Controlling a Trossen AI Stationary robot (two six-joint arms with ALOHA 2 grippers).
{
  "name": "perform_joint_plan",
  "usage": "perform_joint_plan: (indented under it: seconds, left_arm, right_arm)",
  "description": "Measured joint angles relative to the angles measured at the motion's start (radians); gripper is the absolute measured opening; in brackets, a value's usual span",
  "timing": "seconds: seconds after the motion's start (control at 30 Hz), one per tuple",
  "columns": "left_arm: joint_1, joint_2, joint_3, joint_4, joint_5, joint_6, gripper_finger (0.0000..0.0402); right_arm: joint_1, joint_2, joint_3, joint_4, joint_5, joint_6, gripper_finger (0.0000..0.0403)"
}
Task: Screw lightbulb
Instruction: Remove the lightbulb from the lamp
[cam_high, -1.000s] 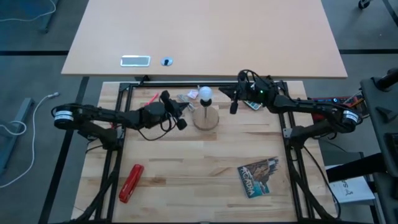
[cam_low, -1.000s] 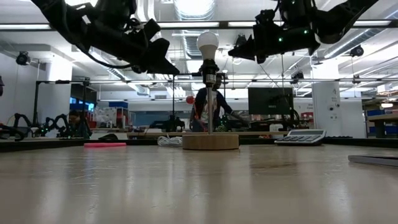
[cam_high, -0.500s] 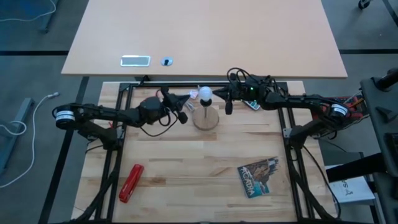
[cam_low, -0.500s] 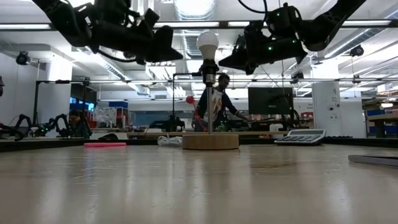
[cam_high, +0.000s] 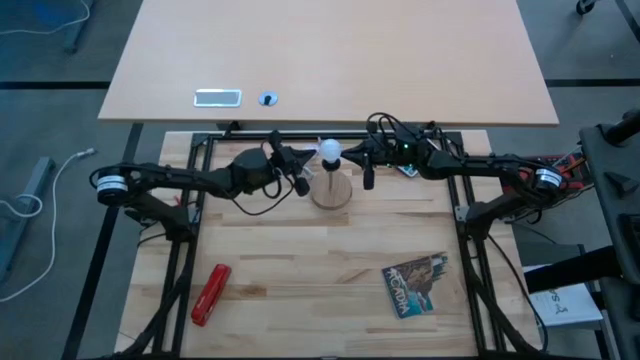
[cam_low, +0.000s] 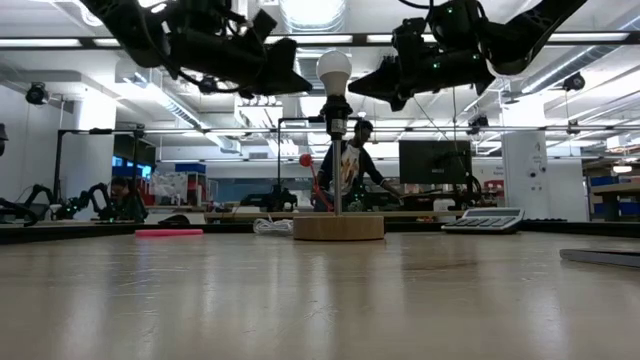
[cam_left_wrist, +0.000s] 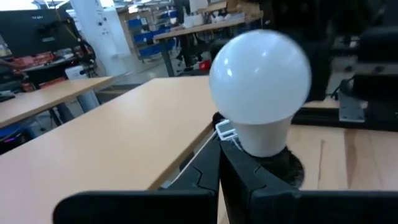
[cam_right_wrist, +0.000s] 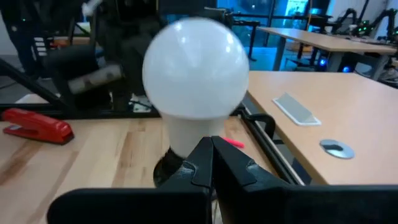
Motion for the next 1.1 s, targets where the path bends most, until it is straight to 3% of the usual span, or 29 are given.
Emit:
perform_joint_plan:
  seconds: [0.3, 0.57, 1.1]
  left_arm:
    - [0.01, 0.077, 0.059, -0.01, 0.015, 0.011, 0.0]
    - [0.011, 0.08, 0.081, -0.016, 0.085, -0.004, 0.0]
    - [-0.011, 0.079, 0.081, -0.038, 0.093, -0.057, 0.0]
  right_arm:
    - [0.022, 0.0, 0.008, 0.001, 0.007, -0.001, 0.0]
    - [0.021, -0.001, 0.008, -0.001, 0.051, 0.001, 0.0]
    - [0.021, -0.001, 0.008, 0.005, 0.079, -0.006, 0.0]
